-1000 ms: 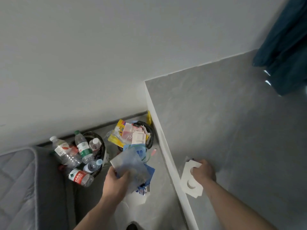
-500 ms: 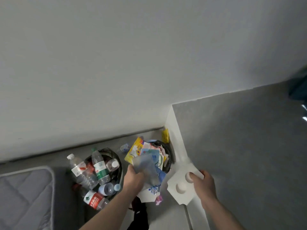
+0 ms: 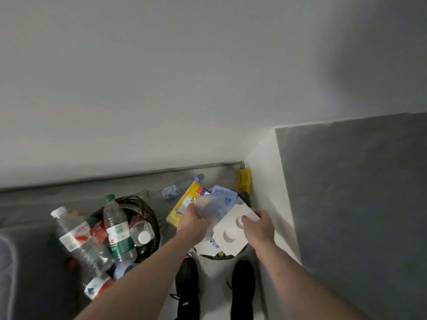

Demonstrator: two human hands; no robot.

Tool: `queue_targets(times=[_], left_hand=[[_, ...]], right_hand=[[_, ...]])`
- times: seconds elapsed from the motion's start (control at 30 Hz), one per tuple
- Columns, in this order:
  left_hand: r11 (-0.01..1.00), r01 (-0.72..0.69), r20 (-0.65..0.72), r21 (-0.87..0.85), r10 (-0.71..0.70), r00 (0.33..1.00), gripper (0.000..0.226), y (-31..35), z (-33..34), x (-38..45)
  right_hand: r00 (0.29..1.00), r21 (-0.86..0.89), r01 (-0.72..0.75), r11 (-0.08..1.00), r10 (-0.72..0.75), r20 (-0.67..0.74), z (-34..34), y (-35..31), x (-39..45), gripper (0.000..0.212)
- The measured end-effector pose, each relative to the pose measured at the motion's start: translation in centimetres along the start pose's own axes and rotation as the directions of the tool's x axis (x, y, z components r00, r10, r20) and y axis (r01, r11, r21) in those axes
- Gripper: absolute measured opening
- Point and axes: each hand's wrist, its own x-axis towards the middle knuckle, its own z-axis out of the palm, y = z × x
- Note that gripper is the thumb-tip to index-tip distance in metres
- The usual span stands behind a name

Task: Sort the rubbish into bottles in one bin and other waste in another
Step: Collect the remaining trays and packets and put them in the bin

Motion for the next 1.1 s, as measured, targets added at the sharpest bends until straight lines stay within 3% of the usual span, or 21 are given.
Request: queue_targets(times=[0.13, 0.23, 0.33, 0.4, 0.47, 0.53, 0.7, 0.9, 1.1], left_hand=[[0.989, 0.0, 0.003, 0.146, -0.001, 1.0, 0.028, -2.5, 2.4, 4.6], [0.957, -0.049, -0.029, 0.286, 0.06, 0.998, 0.051, -4.9, 3.6, 6.5], [0.935, -0.144, -0.114, 0.323, 0.189, 0.975, 0.07, -6.4, 4.2, 5.6], [0.859, -0.25, -0.112, 0.446, 0.331, 0.937, 0.081, -7.2, 4.5, 4.3], [0.731, -0.373, 0.047, 0.572, 0.424, 0.904, 0.088, -8.0, 4.9, 3.4], [0.601, -0.448, 0.226, 0.662, 0.41, 0.884, 0.088, -8.9, 5.4, 3.4], [0.428, -0.48, 0.392, 0.766, 0.281, 0.876, 0.1, -9.8, 6.1, 5.9], [0.273, -0.465, 0.433, 0.842, 0.172, 0.885, 0.1, -9.0, 8.1, 9.1], [0.303, -0.468, 0.445, 0.83, 0.146, 0.884, 0.085, -8.6, 9.7, 12.5]], right_hand=[[0.997, -0.035, -0.034, 0.999, 0.036, 0.072, 3.6, 2.2, 3.7, 0.024], [0.996, -0.091, -0.014, 0.996, 0.022, 0.087, 6.2, 4.1, 5.5, 0.053], [0.988, -0.227, 0.152, 0.962, -0.145, 0.051, 7.4, 5.8, 5.0, 0.08], [0.937, -0.348, 0.343, 0.873, -0.342, 0.065, 7.3, 6.7, 3.4, 0.092], [0.837, -0.467, 0.521, 0.714, -0.535, 0.116, 7.0, 7.4, 2.1, 0.091], [0.773, -0.562, 0.597, 0.573, -0.597, 0.213, 7.0, 8.2, 1.4, 0.078], [0.857, -0.679, 0.498, 0.54, -0.424, 0.292, 8.5, 10.8, 3.4, 0.076], [0.859, -0.744, 0.506, 0.438, -0.341, 0.383, 9.5, 12.2, 7.7, 0.073], [0.867, -0.795, 0.494, 0.353, -0.272, 0.418, 11.1, 13.4, 11.1, 0.077]])
